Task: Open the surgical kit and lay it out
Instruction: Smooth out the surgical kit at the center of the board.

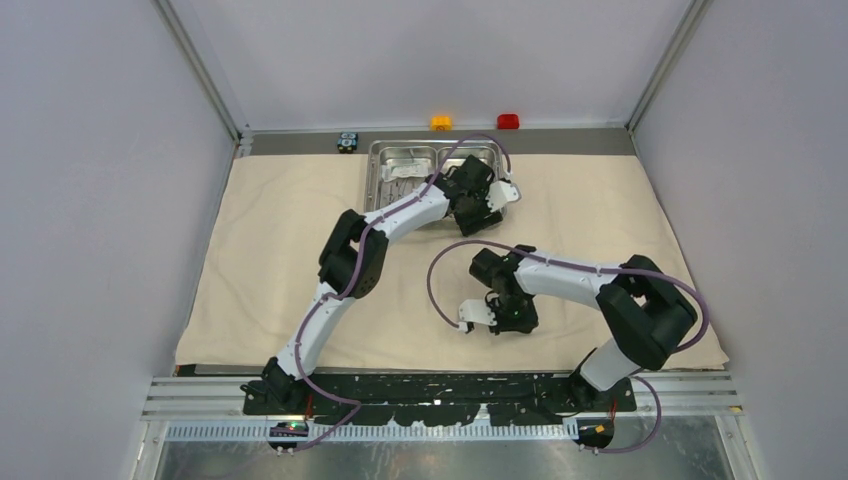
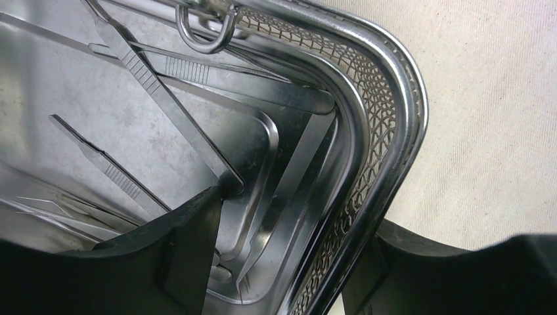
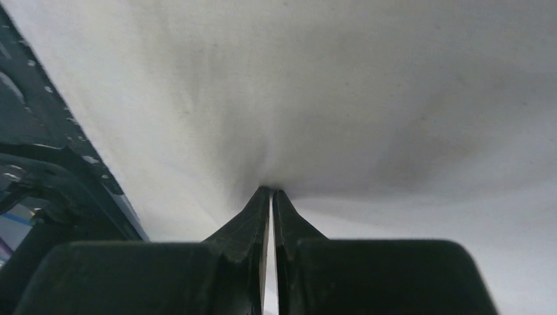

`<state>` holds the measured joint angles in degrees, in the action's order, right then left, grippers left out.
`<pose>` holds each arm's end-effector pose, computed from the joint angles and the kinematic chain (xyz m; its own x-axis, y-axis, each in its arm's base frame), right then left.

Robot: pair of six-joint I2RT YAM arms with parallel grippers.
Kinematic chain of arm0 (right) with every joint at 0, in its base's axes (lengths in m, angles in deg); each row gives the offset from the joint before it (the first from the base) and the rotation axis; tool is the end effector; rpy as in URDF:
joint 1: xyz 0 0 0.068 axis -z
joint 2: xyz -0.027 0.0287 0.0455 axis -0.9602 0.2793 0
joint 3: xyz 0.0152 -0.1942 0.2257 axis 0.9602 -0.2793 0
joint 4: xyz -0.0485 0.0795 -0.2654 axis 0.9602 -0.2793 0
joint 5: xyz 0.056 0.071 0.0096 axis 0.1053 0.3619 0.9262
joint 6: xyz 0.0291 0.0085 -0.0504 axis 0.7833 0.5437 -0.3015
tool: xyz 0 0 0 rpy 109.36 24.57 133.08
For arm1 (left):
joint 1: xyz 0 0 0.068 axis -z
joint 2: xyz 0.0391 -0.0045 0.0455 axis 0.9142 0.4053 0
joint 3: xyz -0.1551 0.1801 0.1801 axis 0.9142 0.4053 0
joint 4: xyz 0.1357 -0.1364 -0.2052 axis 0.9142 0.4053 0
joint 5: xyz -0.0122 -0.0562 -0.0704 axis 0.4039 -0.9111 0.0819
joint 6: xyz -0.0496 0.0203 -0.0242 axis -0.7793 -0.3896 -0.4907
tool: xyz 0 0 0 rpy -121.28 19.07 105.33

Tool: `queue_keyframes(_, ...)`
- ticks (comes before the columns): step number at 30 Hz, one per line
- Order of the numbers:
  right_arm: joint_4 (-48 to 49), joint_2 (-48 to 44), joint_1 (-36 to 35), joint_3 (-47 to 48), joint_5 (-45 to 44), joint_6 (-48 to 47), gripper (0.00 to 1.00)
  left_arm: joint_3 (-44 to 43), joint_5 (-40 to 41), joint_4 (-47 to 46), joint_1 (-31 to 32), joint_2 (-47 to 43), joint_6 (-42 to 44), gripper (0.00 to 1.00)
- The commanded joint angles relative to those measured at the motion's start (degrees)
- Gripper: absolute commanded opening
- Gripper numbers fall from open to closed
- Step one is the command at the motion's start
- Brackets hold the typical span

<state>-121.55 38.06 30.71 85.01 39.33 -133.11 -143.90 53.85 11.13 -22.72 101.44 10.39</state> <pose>0.1732 0.1643 0.1525 0.1439 -0.9891 0.0322 -0.9829 -0.1391 0.1206 0.4190 -0.4027 0.1766 -0.1913 0.8016 -0.5665 0.9189 0.3492 0.1837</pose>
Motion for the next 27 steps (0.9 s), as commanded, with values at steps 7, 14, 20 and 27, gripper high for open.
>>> queue_keyframes(7,3.62,-13.78,2.67,3.87,6.02,5.39,0.13,2.1,3.19,2.84,0.13,1.63,0.71,0.64)
queue_keyframes(14,12.45,-19.69,15.34,1.47,9.61,12.12,0.14,3.16,2.87,2.5,0.22,1.32,0.31,0.64)
queue_keyframes(20,27.51,-19.24,19.42,-4.47,7.11,20.43,0.17,3.71,1.57,2.08,0.13,1.0,-1.48,0.64)
queue_keyframes(27,41.07,-10.41,21.56,-2.89,7.38,28.2,0.22,3.39,-0.29,2.37,0.09,1.41,-3.11,0.64)
